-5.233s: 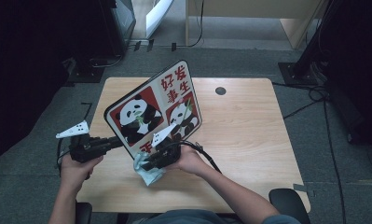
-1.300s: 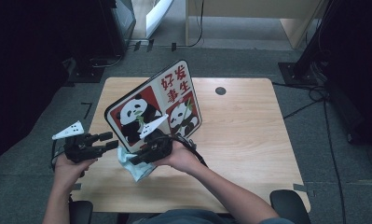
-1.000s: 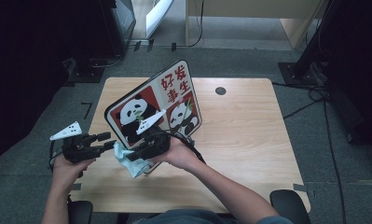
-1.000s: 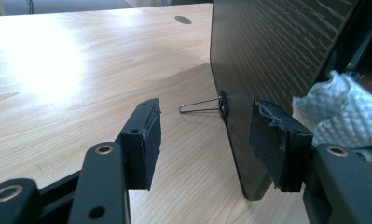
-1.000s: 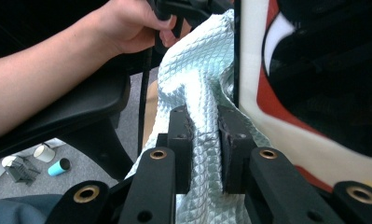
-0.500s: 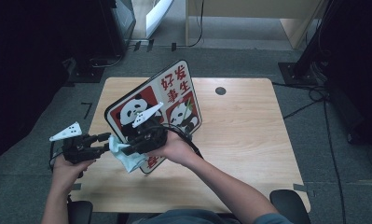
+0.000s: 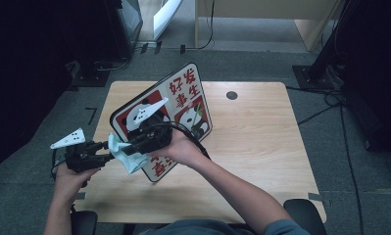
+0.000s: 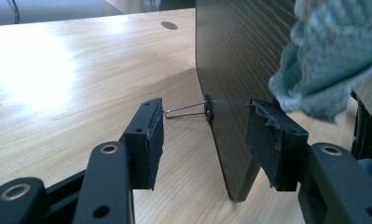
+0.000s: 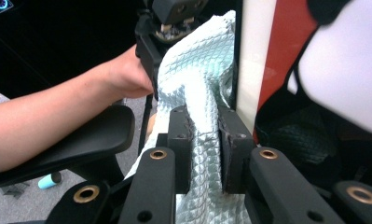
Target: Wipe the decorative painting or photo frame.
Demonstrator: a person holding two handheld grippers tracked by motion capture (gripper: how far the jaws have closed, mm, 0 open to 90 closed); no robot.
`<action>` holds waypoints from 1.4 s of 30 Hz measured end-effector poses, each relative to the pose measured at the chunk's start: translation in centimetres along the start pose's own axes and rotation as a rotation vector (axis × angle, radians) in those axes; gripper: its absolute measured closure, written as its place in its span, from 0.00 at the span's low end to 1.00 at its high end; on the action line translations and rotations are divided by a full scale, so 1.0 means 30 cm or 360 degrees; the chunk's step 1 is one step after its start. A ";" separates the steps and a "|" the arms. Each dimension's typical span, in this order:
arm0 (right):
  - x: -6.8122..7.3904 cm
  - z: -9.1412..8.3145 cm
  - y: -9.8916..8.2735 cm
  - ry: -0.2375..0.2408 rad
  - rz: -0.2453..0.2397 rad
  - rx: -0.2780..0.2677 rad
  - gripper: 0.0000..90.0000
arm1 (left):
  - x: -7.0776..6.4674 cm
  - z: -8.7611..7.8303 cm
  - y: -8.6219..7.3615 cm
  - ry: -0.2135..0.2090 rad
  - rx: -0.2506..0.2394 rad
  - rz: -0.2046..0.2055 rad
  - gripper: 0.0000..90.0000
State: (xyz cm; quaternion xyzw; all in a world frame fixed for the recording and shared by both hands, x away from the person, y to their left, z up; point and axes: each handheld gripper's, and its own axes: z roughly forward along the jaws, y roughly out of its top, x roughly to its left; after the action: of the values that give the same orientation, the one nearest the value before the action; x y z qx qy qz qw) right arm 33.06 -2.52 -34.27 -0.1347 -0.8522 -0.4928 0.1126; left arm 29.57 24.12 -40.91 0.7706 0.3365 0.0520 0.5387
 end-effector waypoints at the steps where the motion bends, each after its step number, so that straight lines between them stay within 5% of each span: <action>1: 0.001 -0.002 0.005 0.0001 0.0003 0.0003 0.87 | -0.002 -0.001 0.001 -0.0016 -0.0001 -0.0010 0.53; 15: 0.012 -0.033 0.090 0.0004 -0.0034 -0.0024 0.87 | -0.046 -0.019 0.014 -0.0046 -0.0022 -0.0020 0.69; 29: 0.030 -0.062 0.151 0.0005 -0.0059 -0.0069 0.87 | -0.099 -0.018 0.042 -0.0144 -0.0094 0.0015 0.67; 42: 0.034 -0.134 0.229 -0.0052 -0.0077 -0.0117 0.87 | -0.127 0.021 0.056 -0.0097 -0.0062 0.0020 0.69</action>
State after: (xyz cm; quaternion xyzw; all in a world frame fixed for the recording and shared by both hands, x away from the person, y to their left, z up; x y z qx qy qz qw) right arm 34.69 -2.62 -26.42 -0.1260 -0.8382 -0.5242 0.0817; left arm 27.70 21.10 -38.62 0.7634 0.3141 0.0383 0.5631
